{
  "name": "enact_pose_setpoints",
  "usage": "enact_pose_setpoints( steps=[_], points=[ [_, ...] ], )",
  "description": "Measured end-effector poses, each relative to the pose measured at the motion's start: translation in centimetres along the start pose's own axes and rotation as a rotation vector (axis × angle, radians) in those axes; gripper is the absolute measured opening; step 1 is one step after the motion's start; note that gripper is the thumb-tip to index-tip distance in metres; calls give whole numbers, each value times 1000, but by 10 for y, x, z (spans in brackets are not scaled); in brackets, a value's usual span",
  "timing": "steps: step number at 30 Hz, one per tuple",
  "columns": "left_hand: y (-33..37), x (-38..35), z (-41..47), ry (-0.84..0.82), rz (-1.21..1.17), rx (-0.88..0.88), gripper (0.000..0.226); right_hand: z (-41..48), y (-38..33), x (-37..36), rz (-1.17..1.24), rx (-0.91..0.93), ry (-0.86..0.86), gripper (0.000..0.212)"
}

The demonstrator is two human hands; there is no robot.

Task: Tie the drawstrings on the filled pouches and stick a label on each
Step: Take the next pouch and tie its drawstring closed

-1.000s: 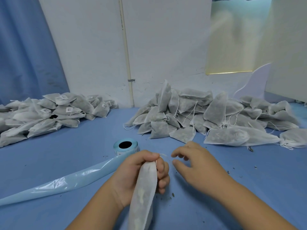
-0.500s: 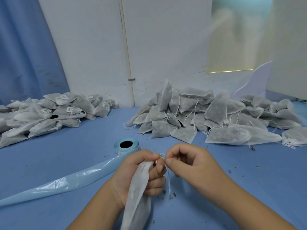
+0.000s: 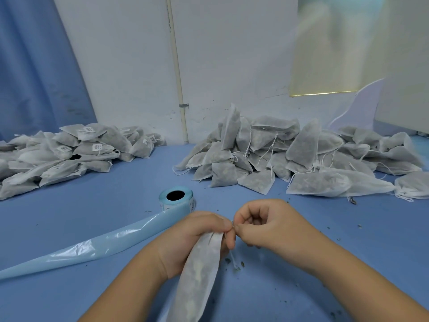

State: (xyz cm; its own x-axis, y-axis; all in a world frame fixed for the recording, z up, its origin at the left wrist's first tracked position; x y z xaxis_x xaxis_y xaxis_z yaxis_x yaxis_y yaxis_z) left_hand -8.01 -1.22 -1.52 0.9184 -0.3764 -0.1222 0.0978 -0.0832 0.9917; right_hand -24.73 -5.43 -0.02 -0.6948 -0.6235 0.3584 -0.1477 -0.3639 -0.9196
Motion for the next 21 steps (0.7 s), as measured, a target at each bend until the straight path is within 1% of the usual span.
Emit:
enact_pose_setpoints(
  steps=[2, 6, 10, 13, 15, 18, 21],
  points=[
    [0, 0, -1, 8, 48, 7, 27, -1, 1, 0, -7, -12, -33, 20],
    [3, 0, -3, 45, 90, 36, 25, -1, 0, 0, -8, -29, -64, 9],
    [6, 0, -6, 94, 117, 42, 19, 1, 1, 1, -24, -30, -82, 9],
    [7, -3, -6, 139, 145, 28, 18, 1, 4, 4, -33, -45, -91, 14],
    [7, -4, -5, 180, 151, 26, 15, 2, 7, 6, -36, -62, -89, 8],
    [6, -5, -3, 243, 156, 27, 8, 3, 9, 8, -40, -70, -95, 9],
    [5, -5, -2, 291, 166, 8, 7, 4, 10, 9, -30, -70, -86, 8]
  ],
)
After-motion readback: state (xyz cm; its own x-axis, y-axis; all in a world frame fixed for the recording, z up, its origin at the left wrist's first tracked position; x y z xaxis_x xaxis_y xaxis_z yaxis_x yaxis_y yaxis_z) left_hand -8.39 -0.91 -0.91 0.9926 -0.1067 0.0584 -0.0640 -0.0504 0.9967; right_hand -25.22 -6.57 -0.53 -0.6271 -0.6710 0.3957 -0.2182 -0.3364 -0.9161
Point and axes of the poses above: each hand's wrist, its own z-axis towards the middle knuckle, its own x-axis out of the back of the hand, y = z × x, the point moved 1 cm from there along z, towards the middle knuckle, and after that the axes turned 3 degrees about -y, right-handed, at the moved point
